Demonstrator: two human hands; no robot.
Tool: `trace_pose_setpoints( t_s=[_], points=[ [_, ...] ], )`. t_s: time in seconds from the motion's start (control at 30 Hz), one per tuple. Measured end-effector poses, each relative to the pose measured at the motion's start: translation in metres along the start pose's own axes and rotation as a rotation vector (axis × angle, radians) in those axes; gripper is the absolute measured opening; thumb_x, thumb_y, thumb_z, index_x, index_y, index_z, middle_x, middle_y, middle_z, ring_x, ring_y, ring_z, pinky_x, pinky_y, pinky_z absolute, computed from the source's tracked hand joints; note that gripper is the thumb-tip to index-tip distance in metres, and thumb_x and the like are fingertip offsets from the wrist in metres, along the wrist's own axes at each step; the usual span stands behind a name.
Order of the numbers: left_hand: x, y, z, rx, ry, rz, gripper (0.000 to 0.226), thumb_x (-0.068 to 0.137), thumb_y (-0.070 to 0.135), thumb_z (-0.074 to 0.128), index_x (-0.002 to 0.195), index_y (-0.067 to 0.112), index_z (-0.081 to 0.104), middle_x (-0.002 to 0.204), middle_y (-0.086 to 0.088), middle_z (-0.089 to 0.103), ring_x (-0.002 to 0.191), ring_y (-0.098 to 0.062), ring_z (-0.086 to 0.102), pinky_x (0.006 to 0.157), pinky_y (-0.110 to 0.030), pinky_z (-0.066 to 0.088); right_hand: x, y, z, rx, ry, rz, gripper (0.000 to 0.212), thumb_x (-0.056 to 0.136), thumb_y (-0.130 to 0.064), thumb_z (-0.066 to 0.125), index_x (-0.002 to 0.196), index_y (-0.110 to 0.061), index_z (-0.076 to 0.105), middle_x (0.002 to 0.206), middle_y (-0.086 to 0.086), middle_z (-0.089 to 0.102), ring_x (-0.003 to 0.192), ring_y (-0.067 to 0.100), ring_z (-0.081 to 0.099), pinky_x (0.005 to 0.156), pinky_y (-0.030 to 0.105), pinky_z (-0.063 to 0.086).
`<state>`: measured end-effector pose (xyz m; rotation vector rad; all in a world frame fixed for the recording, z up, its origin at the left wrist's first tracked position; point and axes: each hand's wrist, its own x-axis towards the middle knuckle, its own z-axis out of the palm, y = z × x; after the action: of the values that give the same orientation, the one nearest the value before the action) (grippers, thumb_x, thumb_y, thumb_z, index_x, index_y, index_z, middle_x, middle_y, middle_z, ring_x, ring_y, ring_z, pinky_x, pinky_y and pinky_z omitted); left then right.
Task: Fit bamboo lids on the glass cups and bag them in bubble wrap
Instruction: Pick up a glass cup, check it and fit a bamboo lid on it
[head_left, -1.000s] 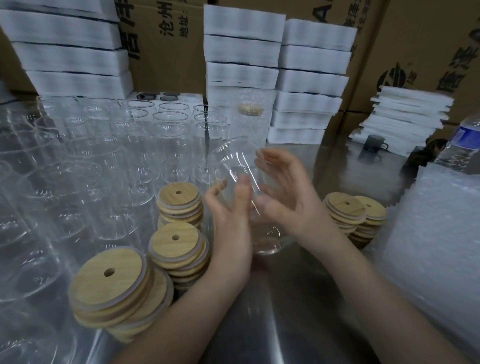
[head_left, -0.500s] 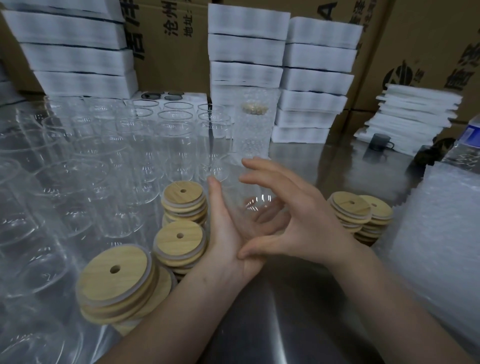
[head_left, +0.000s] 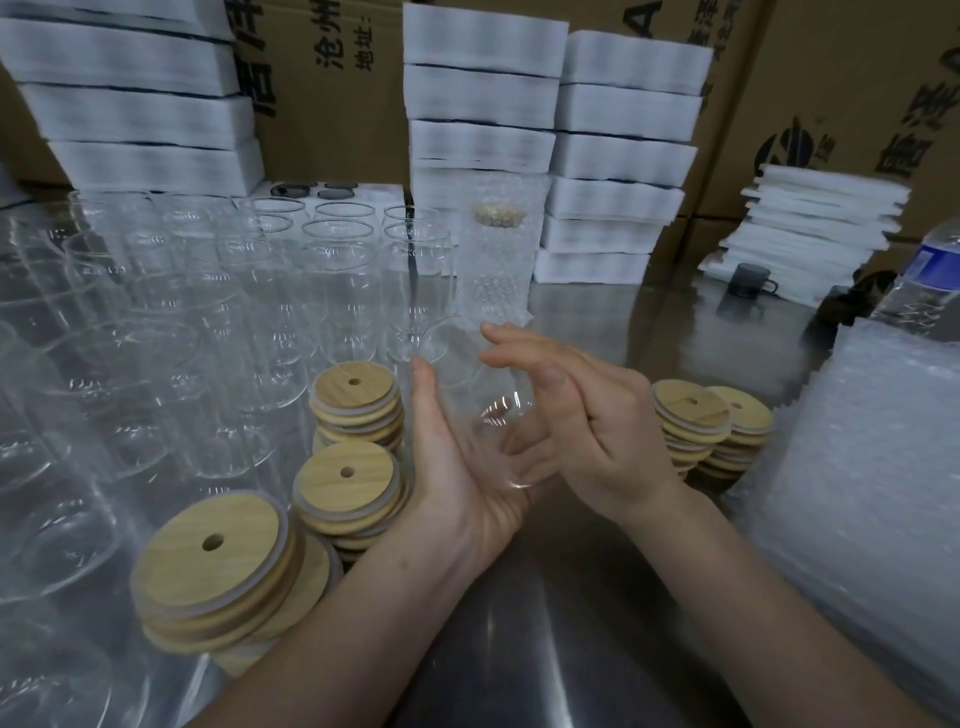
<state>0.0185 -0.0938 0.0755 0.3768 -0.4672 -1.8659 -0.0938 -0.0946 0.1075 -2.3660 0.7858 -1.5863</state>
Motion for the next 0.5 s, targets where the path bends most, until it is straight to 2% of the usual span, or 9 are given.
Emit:
trace_pose_setpoints(
  t_s=[0.07, 0.17, 0.2, 0.3, 0.37, 0.43, 0.5],
  points=[
    [-0.001, 0.0, 0.003, 0.067, 0.026, 0.0, 0.093, 0.082, 0.083, 0.029, 0.13, 0.008, 0.057, 0.115, -0.025, 0.068, 0.097, -0.034, 0.071, 0.07, -0.039, 0.06, 0.001, 0.001, -0.003, 0.028, 0.009, 0.05, 0.035, 0.104, -0.028, 0.035, 0.114, -0.012, 0.065, 0.122, 0.0, 0.065, 0.111, 0.001, 0.065, 0.095, 0.024, 0.054],
    [0.0, 0.0, 0.002, 0.137, 0.05, 0.012, 0.096, 0.08, 0.085, 0.028, 0.131, 0.009, 0.055, 0.116, -0.027, 0.067, 0.1, -0.037, 0.07, 0.071, -0.042, 0.06, 0.003, 0.004, -0.006, -0.001, 0.035, 0.091, 0.039, 0.101, -0.023, 0.036, 0.112, -0.005, 0.069, 0.116, -0.001, 0.069, 0.112, 0.01, 0.067, 0.095, 0.034, 0.055],
    [0.001, -0.001, 0.002, 0.156, 0.073, 0.03, 0.095, 0.078, 0.085, 0.032, 0.131, 0.009, 0.053, 0.112, -0.026, 0.068, 0.096, -0.038, 0.07, 0.069, -0.044, 0.06, 0.004, 0.005, -0.008, -0.023, 0.059, 0.112, 0.039, 0.101, -0.024, 0.037, 0.111, -0.005, 0.07, 0.112, -0.002, 0.071, 0.108, 0.01, 0.068, 0.092, 0.035, 0.056],
    [0.0, 0.001, 0.001, 0.255, 0.134, 0.127, 0.091, 0.062, 0.081, 0.048, 0.122, 0.012, 0.047, 0.082, -0.019, 0.074, 0.073, -0.035, 0.073, 0.054, -0.042, 0.057, 0.01, 0.008, -0.019, -0.161, 0.213, 0.215, 0.034, 0.101, -0.025, 0.042, 0.108, -0.008, 0.071, 0.1, -0.005, 0.072, 0.096, 0.008, 0.069, 0.086, 0.033, 0.056],
    [-0.002, 0.003, 0.004, 0.348, 0.17, 0.196, 0.088, 0.051, 0.079, 0.053, 0.118, 0.022, 0.048, 0.079, -0.014, 0.075, 0.064, -0.033, 0.072, 0.048, -0.04, 0.056, 0.014, 0.011, -0.034, -0.397, 0.278, 0.344, 0.028, 0.099, -0.025, 0.047, 0.108, -0.013, 0.071, 0.102, -0.003, 0.071, 0.098, 0.014, 0.066, 0.087, 0.036, 0.052],
    [-0.003, 0.003, 0.006, 0.468, 0.222, 0.286, 0.073, 0.05, 0.078, 0.058, 0.109, 0.035, 0.051, 0.088, -0.011, 0.074, 0.07, -0.034, 0.072, 0.055, -0.05, 0.059, 0.018, 0.016, -0.049, -0.651, 0.195, 0.568, 0.03, 0.095, -0.034, 0.051, 0.113, -0.018, 0.069, 0.116, 0.003, 0.065, 0.11, 0.022, 0.058, 0.095, 0.041, 0.045],
    [-0.003, 0.001, 0.006, 0.607, 0.296, 0.401, 0.059, 0.064, 0.075, 0.066, 0.106, 0.038, 0.047, 0.099, -0.013, 0.069, 0.078, -0.031, 0.071, 0.071, -0.06, 0.058, 0.02, 0.017, -0.061, -0.816, -0.002, 0.829, 0.048, 0.088, -0.053, 0.053, 0.125, -0.024, 0.062, 0.131, 0.011, 0.051, 0.124, 0.031, 0.046, 0.104, 0.045, 0.039]
  ],
)
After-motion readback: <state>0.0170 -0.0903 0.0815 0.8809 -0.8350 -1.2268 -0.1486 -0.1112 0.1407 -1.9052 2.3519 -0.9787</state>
